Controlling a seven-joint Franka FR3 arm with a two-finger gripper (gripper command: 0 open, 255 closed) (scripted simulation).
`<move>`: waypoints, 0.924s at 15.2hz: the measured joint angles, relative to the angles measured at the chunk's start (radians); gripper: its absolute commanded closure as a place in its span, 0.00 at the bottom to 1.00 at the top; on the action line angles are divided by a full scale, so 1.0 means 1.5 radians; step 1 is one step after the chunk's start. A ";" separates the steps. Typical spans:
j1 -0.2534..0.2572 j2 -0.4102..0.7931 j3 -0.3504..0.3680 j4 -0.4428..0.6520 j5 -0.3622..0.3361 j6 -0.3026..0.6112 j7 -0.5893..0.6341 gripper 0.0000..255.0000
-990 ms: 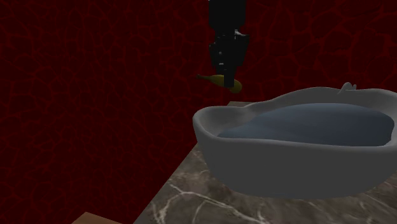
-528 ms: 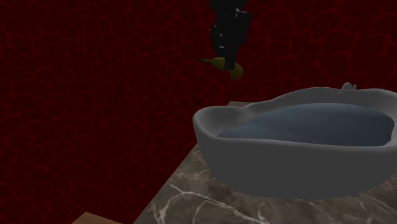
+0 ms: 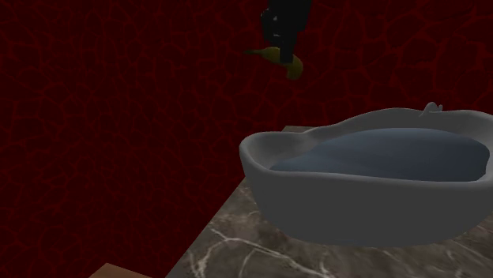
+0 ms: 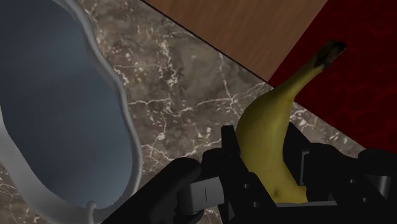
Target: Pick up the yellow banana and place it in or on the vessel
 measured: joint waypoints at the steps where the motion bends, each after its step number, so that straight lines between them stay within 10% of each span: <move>1: -0.004 0.000 -0.005 0.001 0.000 -0.001 -0.008 1.00; 14: -0.093 -0.021 -0.120 -0.019 -0.006 -0.007 -0.212 1.00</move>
